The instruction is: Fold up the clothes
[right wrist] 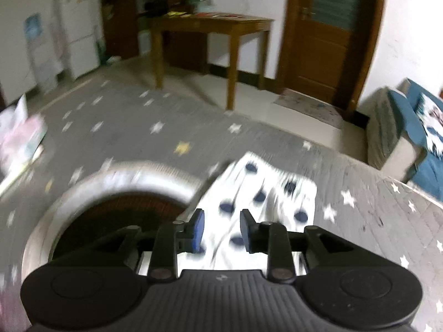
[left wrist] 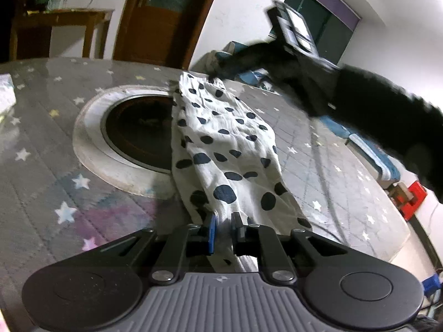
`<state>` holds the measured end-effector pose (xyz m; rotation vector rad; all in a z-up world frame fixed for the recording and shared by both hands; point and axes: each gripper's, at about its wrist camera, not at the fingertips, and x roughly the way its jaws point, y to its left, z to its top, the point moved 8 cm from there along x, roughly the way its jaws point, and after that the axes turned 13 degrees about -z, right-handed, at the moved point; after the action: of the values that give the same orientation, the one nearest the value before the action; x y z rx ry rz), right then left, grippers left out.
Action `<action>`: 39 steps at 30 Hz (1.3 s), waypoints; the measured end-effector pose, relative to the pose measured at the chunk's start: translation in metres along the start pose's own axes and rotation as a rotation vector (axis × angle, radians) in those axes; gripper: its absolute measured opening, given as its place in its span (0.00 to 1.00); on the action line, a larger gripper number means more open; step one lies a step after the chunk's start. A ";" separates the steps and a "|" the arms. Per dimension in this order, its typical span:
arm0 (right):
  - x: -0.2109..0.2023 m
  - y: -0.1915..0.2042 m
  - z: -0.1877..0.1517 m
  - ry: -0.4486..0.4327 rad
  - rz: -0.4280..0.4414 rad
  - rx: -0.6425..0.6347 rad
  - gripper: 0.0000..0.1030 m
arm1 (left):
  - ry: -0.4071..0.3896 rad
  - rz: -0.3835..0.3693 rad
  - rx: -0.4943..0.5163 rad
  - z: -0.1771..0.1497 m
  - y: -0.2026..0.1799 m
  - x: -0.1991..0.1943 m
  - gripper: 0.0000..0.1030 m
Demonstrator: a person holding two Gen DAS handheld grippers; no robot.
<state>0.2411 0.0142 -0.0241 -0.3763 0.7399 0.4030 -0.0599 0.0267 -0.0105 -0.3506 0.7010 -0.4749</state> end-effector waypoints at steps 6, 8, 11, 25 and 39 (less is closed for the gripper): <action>-0.058 0.015 -0.062 -0.005 0.094 -0.063 0.32 | -0.030 0.079 0.020 0.003 0.002 -0.016 0.30; -0.078 0.022 -0.083 -0.012 0.129 -0.079 0.34 | -0.041 0.096 0.037 0.008 0.000 -0.021 0.30; -0.109 0.038 -0.114 -0.021 0.198 -0.100 0.35 | -0.060 0.094 0.073 0.021 -0.010 -0.019 0.29; -0.169 0.092 -0.206 -0.066 0.318 -0.174 0.43 | 0.064 0.102 0.091 0.026 0.001 0.066 0.25; -0.113 -0.055 -0.152 -0.067 0.158 0.220 0.43 | 0.058 0.054 0.174 0.054 -0.031 0.083 0.25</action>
<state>0.1054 -0.1283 -0.0363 -0.0971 0.7423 0.4754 0.0234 -0.0349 -0.0022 -0.1546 0.7186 -0.4923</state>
